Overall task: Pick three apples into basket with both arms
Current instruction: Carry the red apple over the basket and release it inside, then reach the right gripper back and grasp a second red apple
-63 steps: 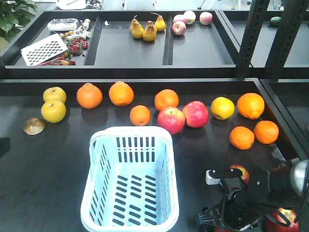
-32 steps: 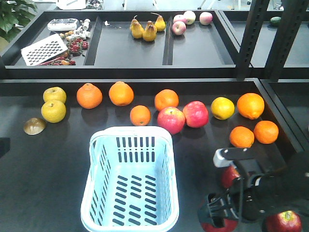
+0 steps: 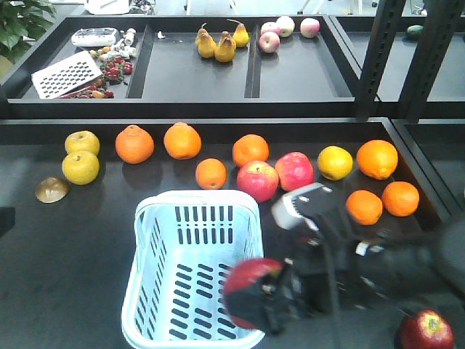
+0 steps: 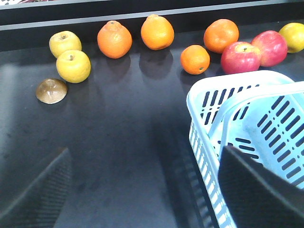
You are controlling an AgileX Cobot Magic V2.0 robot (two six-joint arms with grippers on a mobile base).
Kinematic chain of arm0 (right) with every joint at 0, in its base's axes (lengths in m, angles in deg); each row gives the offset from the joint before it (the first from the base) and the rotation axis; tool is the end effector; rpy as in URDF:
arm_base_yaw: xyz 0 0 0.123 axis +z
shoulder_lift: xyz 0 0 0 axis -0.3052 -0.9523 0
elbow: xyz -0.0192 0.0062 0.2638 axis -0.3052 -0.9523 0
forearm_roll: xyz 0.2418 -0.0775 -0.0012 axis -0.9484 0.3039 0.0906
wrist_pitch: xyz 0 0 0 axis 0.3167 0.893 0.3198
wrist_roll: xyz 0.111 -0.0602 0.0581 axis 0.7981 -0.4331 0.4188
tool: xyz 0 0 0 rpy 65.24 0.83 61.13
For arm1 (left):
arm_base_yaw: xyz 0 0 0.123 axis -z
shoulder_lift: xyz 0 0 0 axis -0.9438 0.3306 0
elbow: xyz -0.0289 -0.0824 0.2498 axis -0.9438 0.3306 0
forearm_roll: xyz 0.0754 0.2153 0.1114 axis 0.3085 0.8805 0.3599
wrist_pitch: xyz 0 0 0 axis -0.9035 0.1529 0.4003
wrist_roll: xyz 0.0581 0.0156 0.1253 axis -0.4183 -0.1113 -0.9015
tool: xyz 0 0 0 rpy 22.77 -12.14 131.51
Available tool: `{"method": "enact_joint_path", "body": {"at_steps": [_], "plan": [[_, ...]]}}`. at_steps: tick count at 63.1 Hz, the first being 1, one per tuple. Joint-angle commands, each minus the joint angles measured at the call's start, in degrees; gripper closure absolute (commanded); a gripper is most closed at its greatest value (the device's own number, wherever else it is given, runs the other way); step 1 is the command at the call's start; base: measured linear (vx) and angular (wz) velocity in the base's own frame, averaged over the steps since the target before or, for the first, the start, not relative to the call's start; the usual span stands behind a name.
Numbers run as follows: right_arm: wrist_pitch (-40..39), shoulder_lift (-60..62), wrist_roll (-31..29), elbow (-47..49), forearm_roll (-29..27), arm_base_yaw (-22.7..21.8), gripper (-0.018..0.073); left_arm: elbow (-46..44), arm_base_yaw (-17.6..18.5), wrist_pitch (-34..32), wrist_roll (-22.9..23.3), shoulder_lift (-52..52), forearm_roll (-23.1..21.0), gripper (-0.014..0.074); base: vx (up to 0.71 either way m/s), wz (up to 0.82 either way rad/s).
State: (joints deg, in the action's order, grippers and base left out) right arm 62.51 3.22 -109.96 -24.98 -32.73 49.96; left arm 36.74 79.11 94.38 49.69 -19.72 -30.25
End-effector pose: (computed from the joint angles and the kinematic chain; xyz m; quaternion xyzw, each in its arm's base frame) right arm 0.2129 0.1999 0.1963 -0.2816 0.8704 0.2957 0.2751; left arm 0.1965 -0.0363 0.2914 0.0607 0.8793 -0.0661 0.4677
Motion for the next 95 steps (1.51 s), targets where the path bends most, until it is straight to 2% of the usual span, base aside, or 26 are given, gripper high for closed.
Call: {"method": "enact_joint_path", "body": {"at_steps": [1, 9, 21, 30, 41, 48, 55, 64, 70, 73, 78, 84, 95], "plan": [[-5.88, -1.7, -1.43, 4.91, -2.01, 2.95, 0.0313, -1.52, -0.13, -3.38, 0.56, -0.28, -0.31, 0.0008, 0.0, 0.0], [-6.55, -6.91, -4.17, 9.19, -1.13, 5.21, 0.0234, -1.52, -0.13, -3.38, 0.56, -0.28, -0.31, 0.0008, 0.0, 0.0], [-8.1, -12.08, -5.47, 12.19, -0.98, 5.62, -0.0012, -1.52, -0.13, -3.38, 0.56, -0.28, -0.31, 0.0008, 0.0, 0.0], [-10.36, -12.98, -5.47, 12.19, -0.86, 5.62, -0.0137, -1.52, -0.13, -3.38, 0.56, -0.28, -0.31, 0.0008, 0.0, 0.0], [-9.41, -12.64, -5.1, 12.25, -0.81, 5.62, -0.0146, -1.52, -0.13, -3.38, 0.56, -0.28, -0.31, 0.0008, 0.0, 0.0], [-6.89, -11.16, -2.49, 12.3, 0.21, 4.27, -0.0138, -1.52, -0.13, -3.43, 0.56, -0.28, -0.31, 0.0008, 0.0, 0.0], [-1.01, -8.55, 4.71, 12.3, 5.7, -0.32, -0.0127, -1.52, -0.13, -3.43, 0.56, -0.28, -0.31, 0.0008, 0.0, 0.0], [5.62, -5.32, 16.87, 12.3, 21.73, -9.95, -0.0116, -1.52, -0.13, -3.43, 0.56, -0.28, -0.31, 0.0008, 0.0, 0.0], [5.76, -5.33, 24.07, 12.3, 31.07, -16.6, -0.011, -1.52, -0.13, -3.43, 0.56, -0.28, -0.31, 0.0008, 0.0, 0.0], [4.51, -5.85, 26.37, 12.3, 33.81, -19.28, -0.0109, -1.52, -0.13, -3.43, 0.56, -0.28, -0.31, 0.0008, 0.0, 0.0], [1.96, -7.96, 28.01, 12.3, 35.43, -24.41, -0.0103, -1.52, -0.13, -3.43, 0.56, -0.28, -0.31, 0.0008, 0.0, 0.0], [0.15, -11.56, 27.63, 12.3, 35.43, -27.87, -0.0092, -1.52, -0.13, -3.43, 0.56, -0.28, -0.31, 0.0008, 0.0, 0.0], [-6.01, -20.57, 27.1, 12.3, 36.17, -30.09, -0.0074, -1.52, -0.13, -3.43, 0.56, -0.28, -0.31, 0.0008, 0.0, 0.0]]}}
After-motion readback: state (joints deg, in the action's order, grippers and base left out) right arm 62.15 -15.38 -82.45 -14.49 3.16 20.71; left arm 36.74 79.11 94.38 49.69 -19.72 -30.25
